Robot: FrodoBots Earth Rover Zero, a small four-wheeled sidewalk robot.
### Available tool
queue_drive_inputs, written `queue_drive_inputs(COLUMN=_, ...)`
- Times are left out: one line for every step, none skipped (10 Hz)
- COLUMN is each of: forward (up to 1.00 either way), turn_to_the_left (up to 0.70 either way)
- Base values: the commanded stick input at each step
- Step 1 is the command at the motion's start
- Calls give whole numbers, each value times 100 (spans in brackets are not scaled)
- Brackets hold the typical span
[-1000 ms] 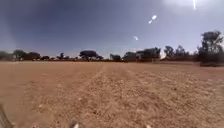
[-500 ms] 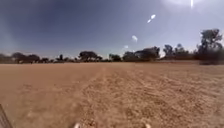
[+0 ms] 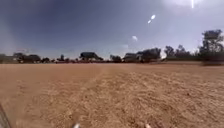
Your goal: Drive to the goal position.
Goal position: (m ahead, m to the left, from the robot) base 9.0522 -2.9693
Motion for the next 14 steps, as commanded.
queue_drive_inputs(forward=45, turn_to_the_left=-27)
queue_drive_inputs(forward=45, turn_to_the_left=-27)
queue_drive_inputs(forward=45, turn_to_the_left=-27)
queue_drive_inputs(forward=45, turn_to_the_left=-27)
queue_drive_inputs(forward=45, turn_to_the_left=0)
queue_drive_inputs(forward=45, turn_to_the_left=0)
queue_drive_inputs(forward=45, turn_to_the_left=0)
queue_drive_inputs(forward=45, turn_to_the_left=0)
queue_drive_inputs(forward=45, turn_to_the_left=0)
queue_drive_inputs(forward=45, turn_to_the_left=0)
queue_drive_inputs(forward=45, turn_to_the_left=0)
queue_drive_inputs(forward=45, turn_to_the_left=0)
queue_drive_inputs(forward=45, turn_to_the_left=0)
queue_drive_inputs(forward=45, turn_to_the_left=0)
